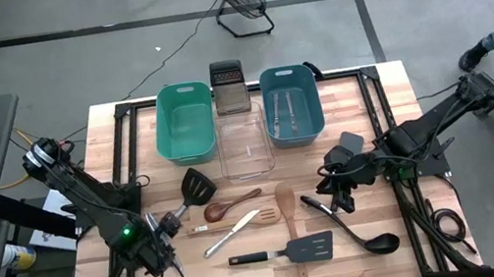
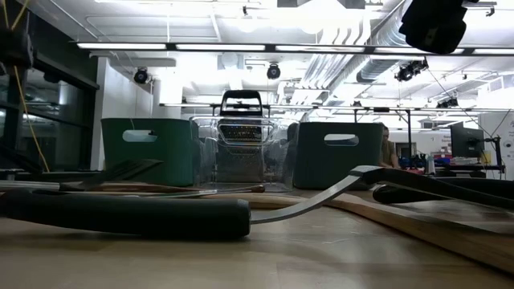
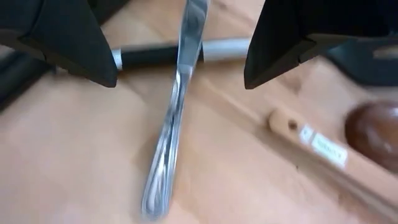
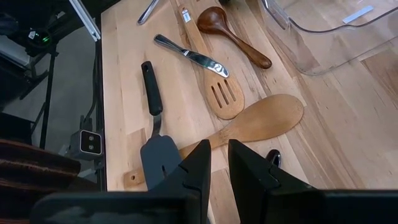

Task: Pick & Place Kitchen Items
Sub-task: Put the left table knife into the blue bin

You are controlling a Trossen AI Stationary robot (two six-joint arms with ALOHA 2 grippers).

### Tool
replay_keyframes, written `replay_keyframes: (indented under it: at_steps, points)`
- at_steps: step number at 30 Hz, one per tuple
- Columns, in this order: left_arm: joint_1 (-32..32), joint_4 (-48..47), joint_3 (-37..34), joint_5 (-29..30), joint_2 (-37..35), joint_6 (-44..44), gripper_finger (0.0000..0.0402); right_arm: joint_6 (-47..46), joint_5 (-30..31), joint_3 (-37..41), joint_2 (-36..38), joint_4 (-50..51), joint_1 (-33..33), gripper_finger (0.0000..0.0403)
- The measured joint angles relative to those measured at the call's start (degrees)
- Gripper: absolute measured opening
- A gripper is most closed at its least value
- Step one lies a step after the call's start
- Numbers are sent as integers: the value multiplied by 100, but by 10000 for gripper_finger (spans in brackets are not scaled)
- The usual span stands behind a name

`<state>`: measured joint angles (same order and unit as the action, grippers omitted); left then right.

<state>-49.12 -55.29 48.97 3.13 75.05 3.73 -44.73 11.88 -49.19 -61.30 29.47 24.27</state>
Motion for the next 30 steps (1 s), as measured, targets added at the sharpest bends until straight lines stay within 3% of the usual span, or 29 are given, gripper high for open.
replay_keyframes:
  at_steps: [23, 30]
  points:
    - [2, 796, -185, -233, 24, -286, 347, 2, 143, 0, -56, -8, 0, 48]
    - [2, 930, -705, -252, 24, -265, 347, -2, 104, 0, -304, -15, 7, 48]
